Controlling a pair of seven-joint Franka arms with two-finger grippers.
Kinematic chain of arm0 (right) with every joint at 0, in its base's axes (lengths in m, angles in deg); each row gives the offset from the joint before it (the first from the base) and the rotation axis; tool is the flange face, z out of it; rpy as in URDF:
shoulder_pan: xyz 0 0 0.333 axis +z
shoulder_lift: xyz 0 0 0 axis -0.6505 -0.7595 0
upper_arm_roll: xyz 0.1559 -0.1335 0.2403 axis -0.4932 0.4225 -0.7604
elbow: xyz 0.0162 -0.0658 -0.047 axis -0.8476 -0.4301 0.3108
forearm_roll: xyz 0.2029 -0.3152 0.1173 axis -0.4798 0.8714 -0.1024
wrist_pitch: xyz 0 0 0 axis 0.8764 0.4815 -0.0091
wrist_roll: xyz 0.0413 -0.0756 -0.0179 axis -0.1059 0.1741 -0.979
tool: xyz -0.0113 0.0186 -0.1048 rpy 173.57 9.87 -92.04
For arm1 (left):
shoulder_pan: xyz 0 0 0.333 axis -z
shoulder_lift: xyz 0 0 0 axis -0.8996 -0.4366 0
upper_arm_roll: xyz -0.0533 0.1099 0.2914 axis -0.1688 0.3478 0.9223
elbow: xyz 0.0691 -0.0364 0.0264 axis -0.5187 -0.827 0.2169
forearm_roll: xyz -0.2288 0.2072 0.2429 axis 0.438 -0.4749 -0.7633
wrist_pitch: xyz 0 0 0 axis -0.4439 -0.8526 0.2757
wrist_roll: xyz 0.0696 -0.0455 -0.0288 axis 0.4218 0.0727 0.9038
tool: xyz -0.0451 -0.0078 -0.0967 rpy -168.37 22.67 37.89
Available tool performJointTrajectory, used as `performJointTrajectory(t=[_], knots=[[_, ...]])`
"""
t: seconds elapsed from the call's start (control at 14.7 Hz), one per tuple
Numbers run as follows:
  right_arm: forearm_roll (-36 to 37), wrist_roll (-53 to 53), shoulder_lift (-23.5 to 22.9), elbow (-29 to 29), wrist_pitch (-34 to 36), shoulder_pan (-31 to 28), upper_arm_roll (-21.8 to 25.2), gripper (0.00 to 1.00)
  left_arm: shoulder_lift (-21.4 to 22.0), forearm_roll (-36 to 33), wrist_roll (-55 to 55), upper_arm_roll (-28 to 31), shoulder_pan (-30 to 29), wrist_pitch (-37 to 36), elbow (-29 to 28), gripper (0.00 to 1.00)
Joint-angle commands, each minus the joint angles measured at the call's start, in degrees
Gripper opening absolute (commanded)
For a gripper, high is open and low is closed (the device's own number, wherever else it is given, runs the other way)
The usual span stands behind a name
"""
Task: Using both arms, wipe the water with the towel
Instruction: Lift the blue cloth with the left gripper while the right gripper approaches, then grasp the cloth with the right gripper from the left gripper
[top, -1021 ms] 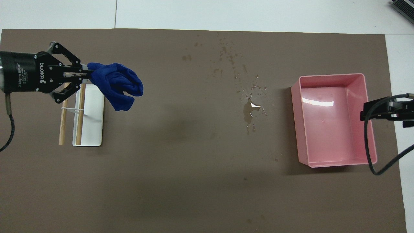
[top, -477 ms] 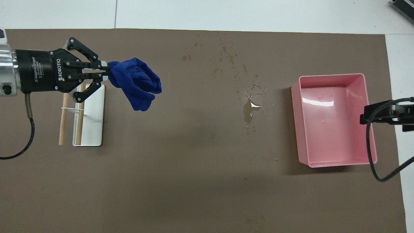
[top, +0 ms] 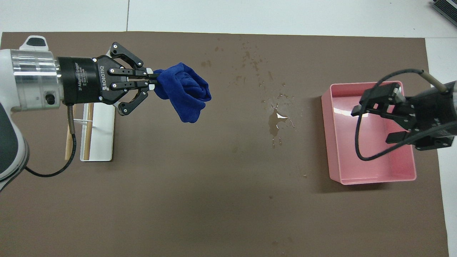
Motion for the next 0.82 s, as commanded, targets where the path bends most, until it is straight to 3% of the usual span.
performJointTrajectory(t=[0.0,0.41,0.75], knots=[[-5.11,13.39,-2.91,0.94,-5.15,3.65,-0.14,0.99,1.26,1.75,3.16,0.56,2.93,3.3,-1.35,0.0],[-13.02,36.7,-8.9,3.4,-17.8,10.51,-0.14,0.99,1.17,1.75,8.79,0.56,6.1,4.44,-1.44,0.0],[-17.25,47.44,-11.62,3.58,-22.57,13.77,-0.14,0.99,0.91,1.75,10.12,0.56,8.57,7.79,-1.35,0.0]])
